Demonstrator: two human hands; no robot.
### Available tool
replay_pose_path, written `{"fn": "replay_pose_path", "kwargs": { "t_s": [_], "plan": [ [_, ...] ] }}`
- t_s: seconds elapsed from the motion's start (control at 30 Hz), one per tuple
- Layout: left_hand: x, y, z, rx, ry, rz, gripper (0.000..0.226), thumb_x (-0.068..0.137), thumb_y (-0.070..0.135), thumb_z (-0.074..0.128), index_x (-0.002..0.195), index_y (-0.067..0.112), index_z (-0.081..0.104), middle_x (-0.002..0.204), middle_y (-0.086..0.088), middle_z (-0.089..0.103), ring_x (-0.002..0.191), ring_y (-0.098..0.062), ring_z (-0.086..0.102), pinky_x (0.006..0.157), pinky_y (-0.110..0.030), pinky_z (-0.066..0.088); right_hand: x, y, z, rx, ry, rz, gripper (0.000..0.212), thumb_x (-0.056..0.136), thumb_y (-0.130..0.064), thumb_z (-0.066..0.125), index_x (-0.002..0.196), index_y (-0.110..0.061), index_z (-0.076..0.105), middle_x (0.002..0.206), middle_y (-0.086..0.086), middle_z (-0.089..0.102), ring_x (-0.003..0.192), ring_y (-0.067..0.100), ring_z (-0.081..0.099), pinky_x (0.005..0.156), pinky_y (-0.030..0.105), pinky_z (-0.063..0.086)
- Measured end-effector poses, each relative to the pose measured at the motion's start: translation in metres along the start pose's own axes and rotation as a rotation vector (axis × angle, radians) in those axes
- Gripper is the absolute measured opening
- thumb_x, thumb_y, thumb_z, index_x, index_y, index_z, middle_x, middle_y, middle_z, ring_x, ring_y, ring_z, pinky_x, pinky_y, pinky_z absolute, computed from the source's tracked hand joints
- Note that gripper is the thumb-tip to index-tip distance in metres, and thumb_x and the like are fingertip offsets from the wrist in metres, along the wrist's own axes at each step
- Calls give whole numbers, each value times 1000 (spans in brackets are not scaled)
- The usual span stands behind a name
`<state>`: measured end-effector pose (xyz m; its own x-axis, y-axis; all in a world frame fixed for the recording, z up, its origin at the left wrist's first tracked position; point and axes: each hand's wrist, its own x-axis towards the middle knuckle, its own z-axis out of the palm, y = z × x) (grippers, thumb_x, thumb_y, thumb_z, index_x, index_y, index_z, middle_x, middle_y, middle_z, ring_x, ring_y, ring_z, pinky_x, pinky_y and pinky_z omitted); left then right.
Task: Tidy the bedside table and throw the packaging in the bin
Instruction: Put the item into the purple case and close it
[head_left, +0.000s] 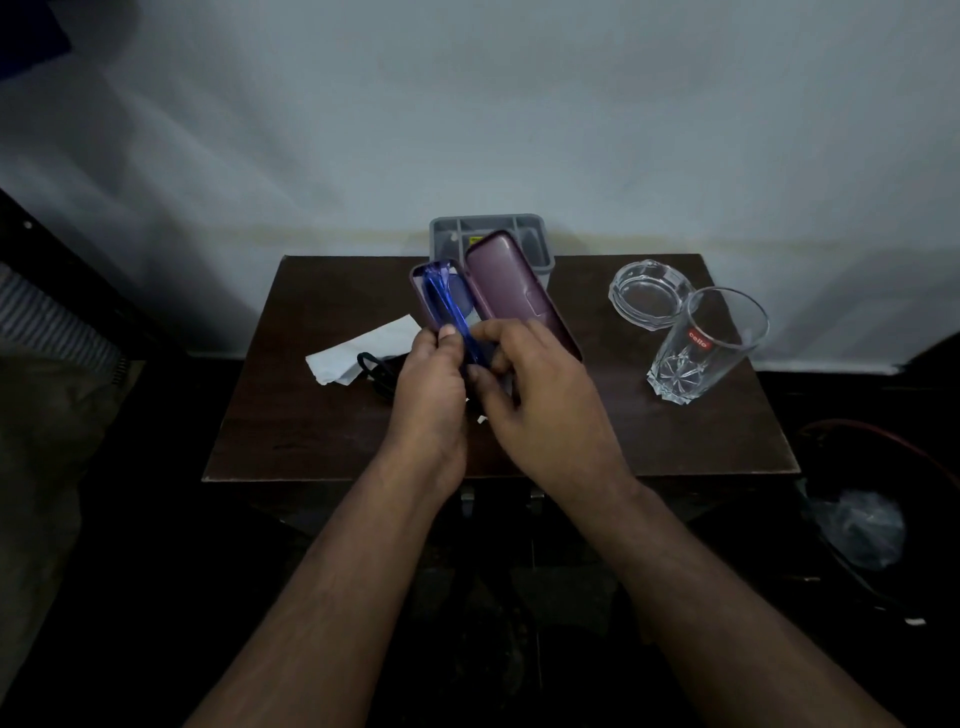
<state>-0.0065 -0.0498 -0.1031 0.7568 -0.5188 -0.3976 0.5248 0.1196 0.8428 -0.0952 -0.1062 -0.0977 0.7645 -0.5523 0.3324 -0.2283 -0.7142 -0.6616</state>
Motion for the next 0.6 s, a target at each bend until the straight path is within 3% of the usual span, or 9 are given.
{"fn": "replay_pose_path", "kwargs": {
  "t_s": [0.13, 0.2, 0.27, 0.37, 0.43, 0.53, 0.6],
  "plan": [
    [3, 2, 0, -84, 15, -35, 29, 110, 18, 36, 126, 11, 59, 110, -18, 70, 90, -29, 68, 89, -48, 56, 5, 6, -9, -118, 228, 67, 35, 99, -32, 58, 130, -18, 60, 122, 3, 52, 112, 18, 50, 91, 43, 52],
    [1, 3, 2, -104, -3, -47, 34, 110, 17, 36, 134, 6, 57, 121, -23, 69, 96, -32, 68, 90, -49, 57, 7, 13, -12, -120, 209, 157, 45, 103, -39, 51, 141, -15, 53, 133, 7, 50, 121, 20, 48, 99, 42, 49],
    [0, 2, 3, -113, -20, -54, 36, 110, 18, 37, 139, 6, 56, 128, -25, 68, 102, -34, 67, 91, -51, 57, 7, 17, -13, -19, 95, 270, 52, 107, -44, 42, 149, -14, 45, 139, 8, 51, 121, 18, 52, 98, 28, 44],
    [1, 1, 3, -103, 18, -68, 41, 110, 27, 36, 137, 3, 55, 112, -27, 65, 88, -34, 67, 82, -46, 58, 4, 14, -16, 142, 79, 269, 44, 110, -41, 37, 145, -19, 52, 117, -8, 64, 93, 1, 57, 75, 6, 39],
    [1, 3, 3, -99, -3, -97, 50, 110, 40, 34, 128, 3, 62, 111, -26, 64, 92, -35, 65, 86, -45, 57, 3, 10, -18, 221, 120, 208, 36, 110, -40, 38, 134, -25, 61, 97, -13, 70, 79, -3, 63, 66, 7, 43],
    [-4, 6, 5, -108, -52, -129, 59, 107, 52, 32, 128, 10, 67, 120, -15, 73, 107, -31, 71, 96, -45, 56, 3, 10, -16, 288, 121, 155, 29, 109, -32, 47, 124, -23, 70, 95, -12, 75, 84, -6, 68, 68, 7, 46],
    [-5, 4, 6, -91, -72, -142, 60, 104, 57, 38, 132, 11, 67, 124, -12, 74, 115, -29, 71, 100, -45, 56, 4, 12, -10, 347, 64, 160, 25, 107, -26, 54, 121, -21, 74, 114, -9, 75, 104, -6, 68, 85, 10, 50]
  ]
}}
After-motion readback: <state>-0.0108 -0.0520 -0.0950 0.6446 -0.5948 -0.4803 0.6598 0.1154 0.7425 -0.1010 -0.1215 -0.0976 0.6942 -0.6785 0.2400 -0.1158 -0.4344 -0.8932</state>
